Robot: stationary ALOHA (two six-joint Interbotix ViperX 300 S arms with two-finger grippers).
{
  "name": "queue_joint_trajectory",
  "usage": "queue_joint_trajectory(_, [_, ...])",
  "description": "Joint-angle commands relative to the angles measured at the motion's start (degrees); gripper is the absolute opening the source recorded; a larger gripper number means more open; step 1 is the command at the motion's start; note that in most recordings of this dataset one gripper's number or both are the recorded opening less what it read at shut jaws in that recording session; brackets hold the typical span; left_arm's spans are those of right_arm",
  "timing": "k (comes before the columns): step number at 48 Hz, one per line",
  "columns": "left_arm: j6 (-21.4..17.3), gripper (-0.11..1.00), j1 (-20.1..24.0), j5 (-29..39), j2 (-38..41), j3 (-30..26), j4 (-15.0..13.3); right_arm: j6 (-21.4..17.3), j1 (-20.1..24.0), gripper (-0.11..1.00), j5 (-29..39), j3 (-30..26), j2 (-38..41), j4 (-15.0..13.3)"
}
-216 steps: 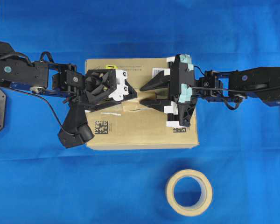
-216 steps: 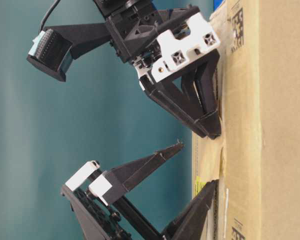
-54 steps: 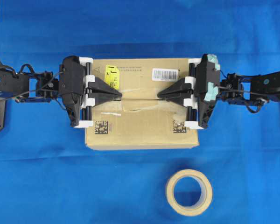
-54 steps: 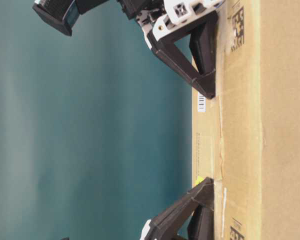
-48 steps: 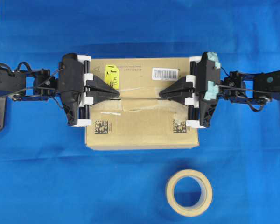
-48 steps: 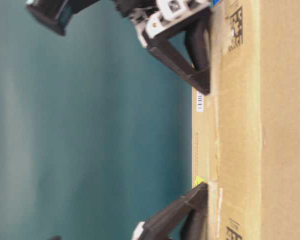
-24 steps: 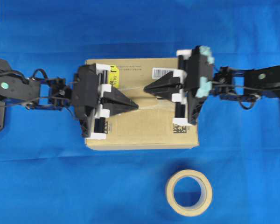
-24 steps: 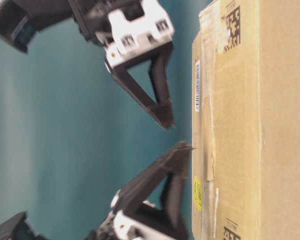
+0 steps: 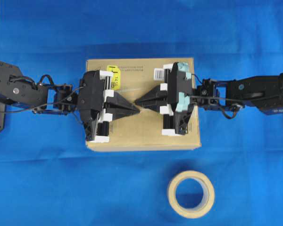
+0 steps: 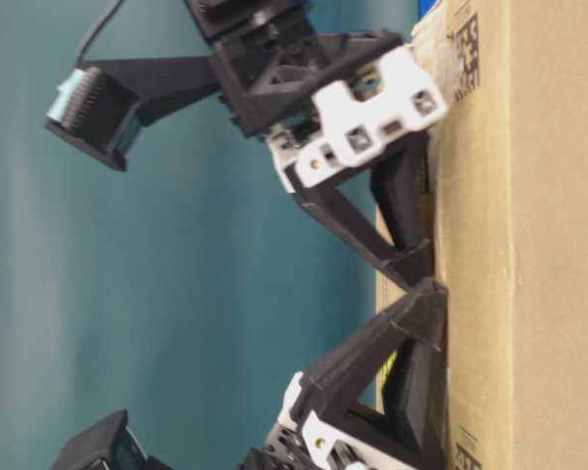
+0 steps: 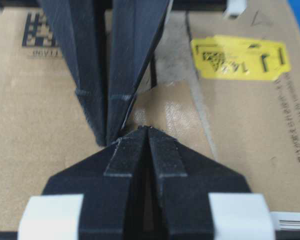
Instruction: Apply tape along the seams of the closed cardboard box to seal it securely.
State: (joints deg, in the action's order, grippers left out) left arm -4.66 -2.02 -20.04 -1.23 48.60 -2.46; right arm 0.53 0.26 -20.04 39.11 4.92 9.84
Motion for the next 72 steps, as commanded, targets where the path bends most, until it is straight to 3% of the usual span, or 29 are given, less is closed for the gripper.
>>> queue_joint_trajectory(1, [0.18,0.0,-0.09,0.26,-0.62,0.62,-0.09,-0.09,0.26,0.01,-0.44,-0.7,0.0,0.7])
queue_joint_trajectory(30, [0.97,0.0,2.81,0.26,-3.25,7.03,-0.09,-0.09,0.35,0.01,-0.53,10.72,-4.75,6.59])
queue_joint_trajectory(47, [1.93,0.0,3.08,0.09,-5.01,8.09,-0.09,0.44,0.88,0.01,-0.53,11.25,-6.86,6.68])
queue_joint_trajectory(55, [2.11,0.0,1.76,1.93,-10.11,5.62,-0.09,1.49,0.79,0.01,1.05,10.37,-14.06,6.15])
queue_joint_trajectory(63, [2.2,0.0,1.14,7.91,-17.4,3.08,-0.09,3.6,0.53,0.01,5.8,10.28,-23.73,5.19])
queue_joint_trajectory(72, [2.11,0.0,1.23,12.66,-25.84,3.87,-0.09,5.71,0.53,0.01,10.9,12.22,-33.93,5.19])
